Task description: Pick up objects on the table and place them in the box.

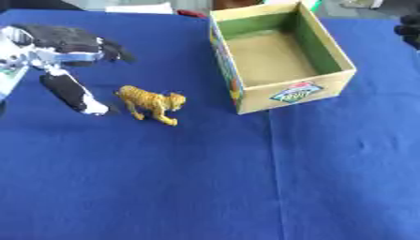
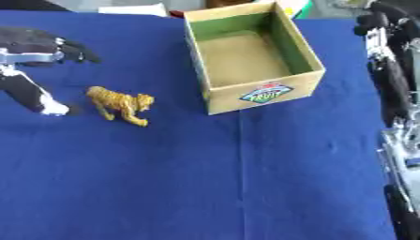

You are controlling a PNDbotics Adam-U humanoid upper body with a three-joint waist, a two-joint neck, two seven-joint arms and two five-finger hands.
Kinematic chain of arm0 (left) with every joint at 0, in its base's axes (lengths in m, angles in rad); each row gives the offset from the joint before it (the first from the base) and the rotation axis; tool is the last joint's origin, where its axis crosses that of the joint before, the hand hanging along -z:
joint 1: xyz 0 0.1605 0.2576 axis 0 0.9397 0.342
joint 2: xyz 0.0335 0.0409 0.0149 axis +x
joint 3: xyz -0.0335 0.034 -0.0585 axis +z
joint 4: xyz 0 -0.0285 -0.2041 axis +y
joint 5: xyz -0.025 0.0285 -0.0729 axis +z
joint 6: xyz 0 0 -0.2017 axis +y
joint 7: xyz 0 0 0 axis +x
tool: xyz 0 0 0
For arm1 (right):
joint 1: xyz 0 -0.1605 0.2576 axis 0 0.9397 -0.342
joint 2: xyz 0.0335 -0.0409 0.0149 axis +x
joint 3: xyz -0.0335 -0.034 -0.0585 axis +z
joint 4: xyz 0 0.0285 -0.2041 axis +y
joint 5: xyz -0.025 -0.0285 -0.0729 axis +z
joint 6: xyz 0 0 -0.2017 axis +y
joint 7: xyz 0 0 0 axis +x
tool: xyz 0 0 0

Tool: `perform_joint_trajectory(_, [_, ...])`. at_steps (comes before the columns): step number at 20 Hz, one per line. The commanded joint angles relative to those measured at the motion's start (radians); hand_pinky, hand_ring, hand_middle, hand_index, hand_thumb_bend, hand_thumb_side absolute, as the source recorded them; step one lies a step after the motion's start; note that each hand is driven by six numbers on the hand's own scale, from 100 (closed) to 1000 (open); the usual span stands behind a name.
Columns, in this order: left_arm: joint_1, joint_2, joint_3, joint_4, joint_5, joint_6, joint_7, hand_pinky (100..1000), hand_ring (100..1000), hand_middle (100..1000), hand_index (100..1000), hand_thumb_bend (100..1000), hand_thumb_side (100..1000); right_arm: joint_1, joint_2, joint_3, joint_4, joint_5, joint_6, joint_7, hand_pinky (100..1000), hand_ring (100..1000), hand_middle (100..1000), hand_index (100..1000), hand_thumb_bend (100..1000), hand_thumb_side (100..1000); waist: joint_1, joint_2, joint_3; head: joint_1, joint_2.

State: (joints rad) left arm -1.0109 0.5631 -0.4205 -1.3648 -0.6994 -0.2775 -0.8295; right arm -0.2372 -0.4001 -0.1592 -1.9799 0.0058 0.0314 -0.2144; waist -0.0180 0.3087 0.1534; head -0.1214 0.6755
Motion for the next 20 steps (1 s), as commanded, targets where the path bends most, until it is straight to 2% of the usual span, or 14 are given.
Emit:
perform_joint_trajectory(1, [-0.013, 0.020, -0.017, 0.003, 0.037, -0.099, -0.077, 756, 875, 905, 1000, 393, 470, -0.006, -0.013, -0.001, -0.020, -0.007, -0.002, 0.006, 896, 780, 719, 855, 100, 705, 0.003, -0.020, -0.001, 0.002, -0.009])
perform_joint_trajectory(7, [-0.004, 0.024, -0.045, 0.003, 0.028, -0.113, -0.077, 751, 873, 900, 992, 347, 445, -0.005, -0.011, 0.000, -0.020, -0.008, -0.004, 0.008, 897, 780, 719, 855, 100, 703, 0.002, -0.019, -0.003, 0.006, -0.008])
perform_joint_trajectory(15, [0.007, 0.029, -0.051, -0.015, -0.052, -0.127, -0.077, 742, 871, 893, 975, 233, 451, -0.004, -0.011, 0.001, -0.020, -0.009, -0.005, 0.011, 897, 781, 719, 856, 100, 704, 0.001, -0.017, -0.001, 0.007, -0.008])
perform_joint_trajectory(20, [0.022, 0.028, -0.062, -0.020, -0.074, -0.134, -0.077, 730, 864, 891, 961, 209, 423, -0.006, -0.010, 0.001, -0.020, -0.010, -0.006, 0.012, 897, 781, 719, 856, 100, 706, -0.001, -0.017, 0.000, 0.008, -0.007])
